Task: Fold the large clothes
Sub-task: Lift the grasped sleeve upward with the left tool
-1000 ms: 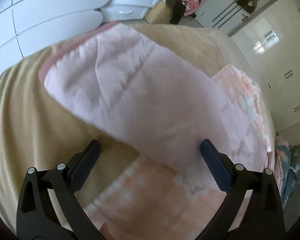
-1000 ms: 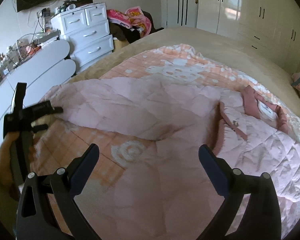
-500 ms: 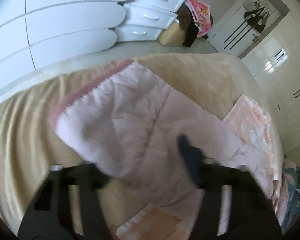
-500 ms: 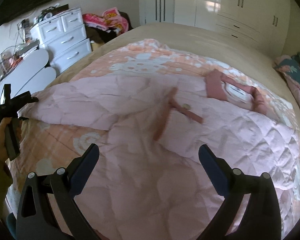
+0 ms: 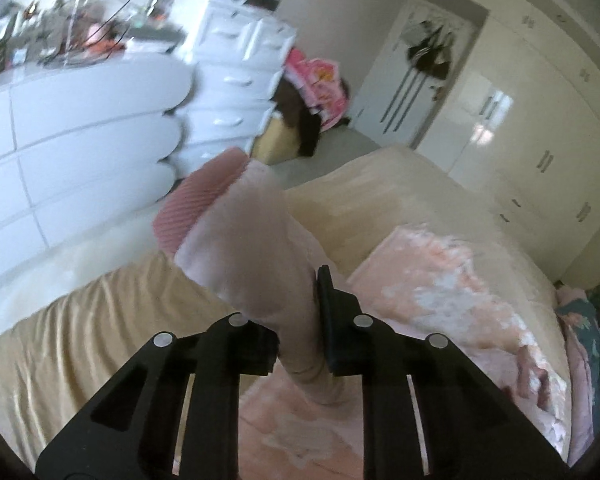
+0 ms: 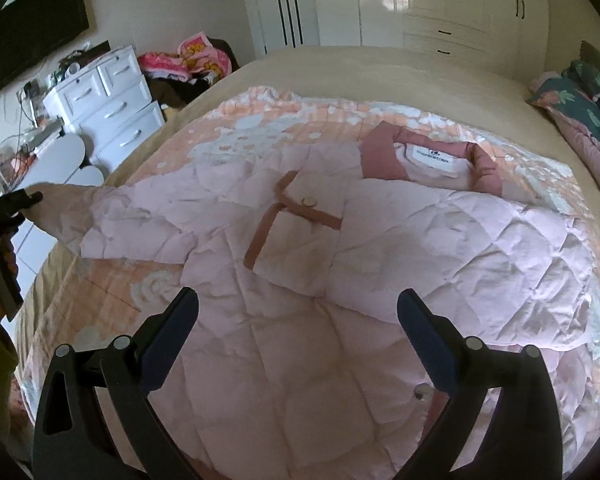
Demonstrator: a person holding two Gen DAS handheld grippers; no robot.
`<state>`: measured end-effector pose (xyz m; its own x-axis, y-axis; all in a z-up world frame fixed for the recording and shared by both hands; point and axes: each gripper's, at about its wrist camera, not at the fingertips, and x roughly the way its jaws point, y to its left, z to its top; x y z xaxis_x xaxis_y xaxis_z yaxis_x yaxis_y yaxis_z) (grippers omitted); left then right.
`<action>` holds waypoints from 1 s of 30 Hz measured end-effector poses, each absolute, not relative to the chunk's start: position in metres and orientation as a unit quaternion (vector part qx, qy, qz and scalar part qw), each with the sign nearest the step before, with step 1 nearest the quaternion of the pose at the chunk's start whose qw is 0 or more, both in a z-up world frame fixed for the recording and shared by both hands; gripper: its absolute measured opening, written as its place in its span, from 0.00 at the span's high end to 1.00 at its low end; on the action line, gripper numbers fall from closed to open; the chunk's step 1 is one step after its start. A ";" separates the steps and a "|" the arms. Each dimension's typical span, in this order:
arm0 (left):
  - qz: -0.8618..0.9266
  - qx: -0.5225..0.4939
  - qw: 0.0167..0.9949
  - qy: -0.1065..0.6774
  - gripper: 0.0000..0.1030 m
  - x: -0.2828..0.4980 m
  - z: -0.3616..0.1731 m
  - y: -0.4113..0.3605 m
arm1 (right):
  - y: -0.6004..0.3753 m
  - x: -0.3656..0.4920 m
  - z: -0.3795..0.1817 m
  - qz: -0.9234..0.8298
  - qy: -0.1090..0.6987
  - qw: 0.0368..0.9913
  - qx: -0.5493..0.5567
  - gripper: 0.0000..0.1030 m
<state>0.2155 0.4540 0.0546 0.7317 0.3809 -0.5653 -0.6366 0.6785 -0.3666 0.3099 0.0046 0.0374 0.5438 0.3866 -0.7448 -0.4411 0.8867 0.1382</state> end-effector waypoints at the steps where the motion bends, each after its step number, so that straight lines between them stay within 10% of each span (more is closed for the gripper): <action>1: 0.281 -0.274 0.892 0.223 0.92 0.216 0.064 0.447 | 0.003 0.309 0.040 0.240 0.414 0.877 -0.029 0.04; 30: 0.139 -0.150 0.965 0.166 0.97 0.271 0.215 0.207 | -0.137 0.284 0.082 0.241 0.375 0.894 0.045 0.04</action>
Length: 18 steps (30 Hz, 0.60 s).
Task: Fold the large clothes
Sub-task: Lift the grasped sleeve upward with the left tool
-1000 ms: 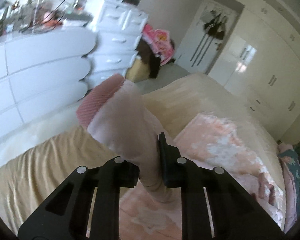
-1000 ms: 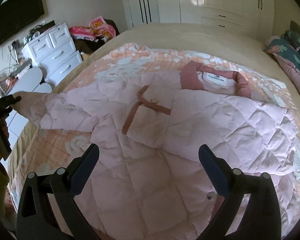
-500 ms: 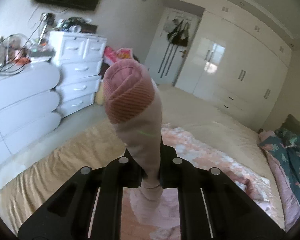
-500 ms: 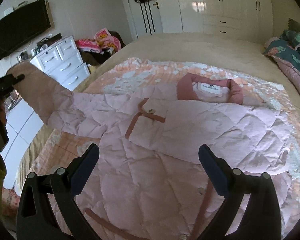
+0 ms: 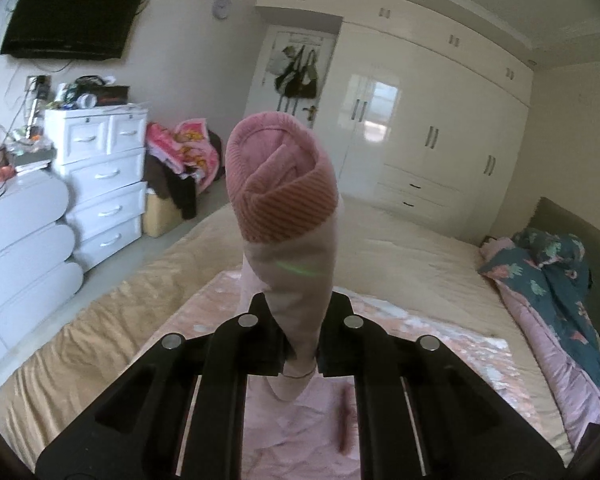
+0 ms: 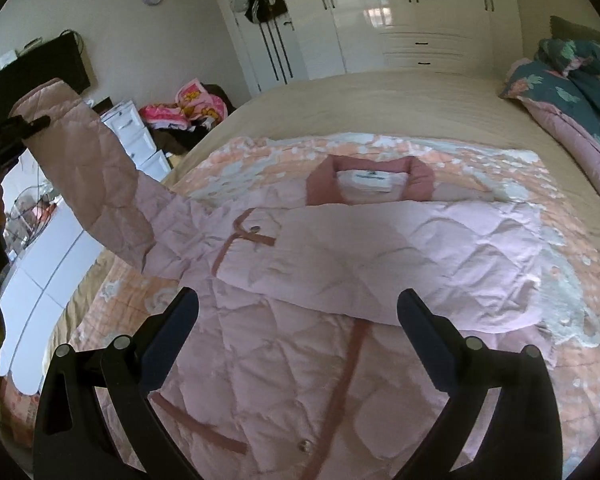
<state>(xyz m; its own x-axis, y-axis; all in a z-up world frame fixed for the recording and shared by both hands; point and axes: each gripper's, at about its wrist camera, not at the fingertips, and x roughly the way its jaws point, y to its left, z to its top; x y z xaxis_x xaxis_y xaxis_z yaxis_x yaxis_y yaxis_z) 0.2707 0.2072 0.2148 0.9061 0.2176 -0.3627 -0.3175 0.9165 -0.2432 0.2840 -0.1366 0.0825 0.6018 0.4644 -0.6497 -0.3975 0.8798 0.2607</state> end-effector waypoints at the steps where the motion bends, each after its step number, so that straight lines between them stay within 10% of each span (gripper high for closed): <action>1: 0.135 -0.148 0.966 0.167 0.97 0.273 0.217 0.200 | -0.144 0.284 0.082 0.240 0.375 0.894 0.048 0.04; 18: 0.068 -0.103 0.974 0.192 0.97 0.312 0.210 0.081 | -0.247 0.279 0.068 0.195 0.369 0.904 0.093 0.04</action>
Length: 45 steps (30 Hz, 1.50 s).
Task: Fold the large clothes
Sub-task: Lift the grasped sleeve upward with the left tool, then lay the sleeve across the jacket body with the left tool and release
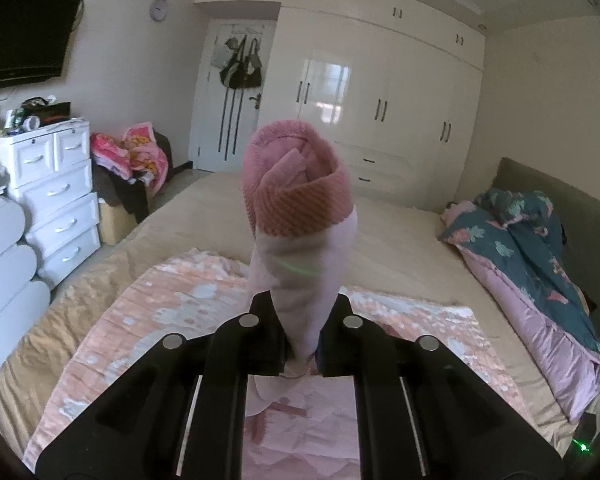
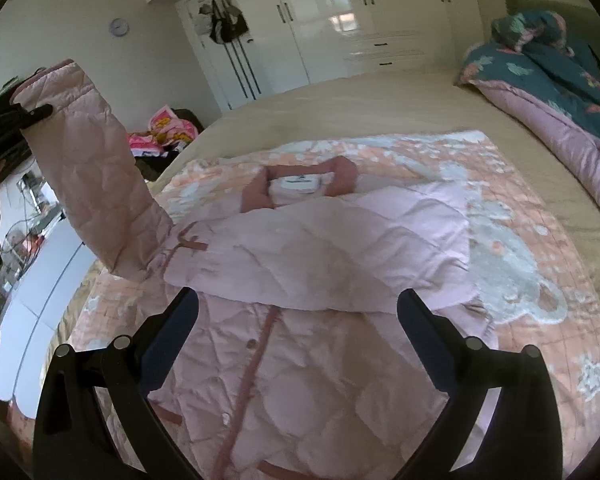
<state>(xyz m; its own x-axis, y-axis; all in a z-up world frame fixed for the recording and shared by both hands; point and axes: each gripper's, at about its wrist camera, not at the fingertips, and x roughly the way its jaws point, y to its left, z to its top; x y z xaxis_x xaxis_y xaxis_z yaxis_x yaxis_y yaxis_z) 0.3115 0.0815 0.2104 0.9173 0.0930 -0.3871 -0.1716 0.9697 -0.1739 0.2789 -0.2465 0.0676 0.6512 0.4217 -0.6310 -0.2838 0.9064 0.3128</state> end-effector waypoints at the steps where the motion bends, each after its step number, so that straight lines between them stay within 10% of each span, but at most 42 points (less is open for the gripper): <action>1: 0.065 -0.100 0.974 0.195 0.97 0.314 0.208 0.075 | -0.252 0.279 0.066 0.194 0.370 0.903 0.097 0.04; 34: -0.081 -0.015 0.939 0.334 0.93 0.357 0.060 -0.095 | -0.347 0.281 0.028 0.123 0.388 0.900 0.156 0.04; 38: -0.092 0.009 0.921 0.379 0.80 0.363 0.024 -0.114 | -0.358 0.282 0.022 0.113 0.395 0.896 0.167 0.04; 41: -0.115 0.017 0.902 0.415 0.54 0.365 0.001 -0.126 | -0.362 0.281 0.019 0.108 0.397 0.895 0.170 0.04; 43: -0.122 0.038 0.893 0.431 0.19 0.363 -0.009 -0.134 | -0.365 0.281 0.018 0.105 0.399 0.895 0.172 0.04; 45: -0.139 0.059 0.884 0.442 0.18 0.358 -0.017 -0.141 | -0.366 0.281 0.017 0.103 0.402 0.893 0.174 0.04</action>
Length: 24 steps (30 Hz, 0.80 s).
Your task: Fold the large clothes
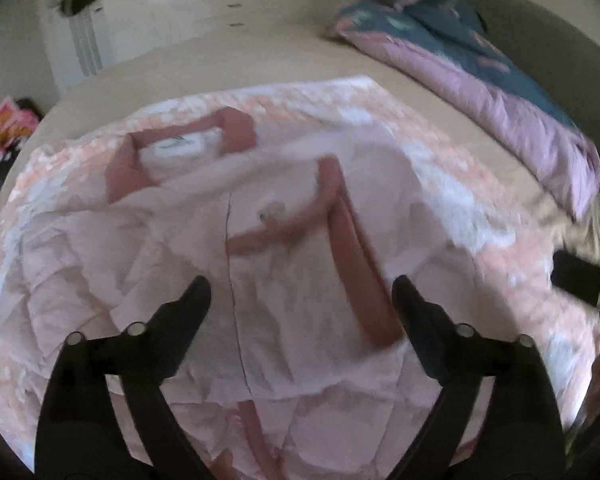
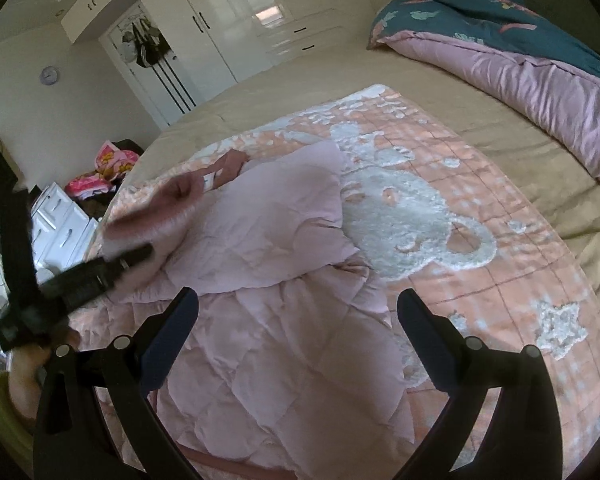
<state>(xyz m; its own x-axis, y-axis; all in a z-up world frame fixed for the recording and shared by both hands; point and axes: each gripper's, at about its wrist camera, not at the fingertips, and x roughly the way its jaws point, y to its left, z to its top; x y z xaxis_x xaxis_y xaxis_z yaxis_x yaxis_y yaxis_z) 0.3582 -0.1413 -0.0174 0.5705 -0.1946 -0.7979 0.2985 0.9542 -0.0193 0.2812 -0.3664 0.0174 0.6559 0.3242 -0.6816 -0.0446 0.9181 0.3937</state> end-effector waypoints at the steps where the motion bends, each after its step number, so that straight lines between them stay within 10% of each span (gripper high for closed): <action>1: -0.151 0.063 0.879 0.448 0.17 0.355 -0.020 -0.142 | -0.367 0.281 0.017 0.101 0.402 0.893 0.175 0.04; 24: 0.007 0.000 0.898 0.440 0.09 0.333 0.014 0.064 | -0.252 0.310 -0.004 0.149 0.457 0.863 0.158 0.04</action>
<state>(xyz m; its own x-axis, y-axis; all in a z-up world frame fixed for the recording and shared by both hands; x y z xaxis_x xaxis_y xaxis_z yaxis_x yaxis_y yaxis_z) 0.3330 0.0641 0.0137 0.6124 0.0121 -0.7904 -0.0129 0.9999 0.0052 0.3103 -0.2525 -0.0038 0.5385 0.4007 -0.7413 -0.1121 0.9059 0.4083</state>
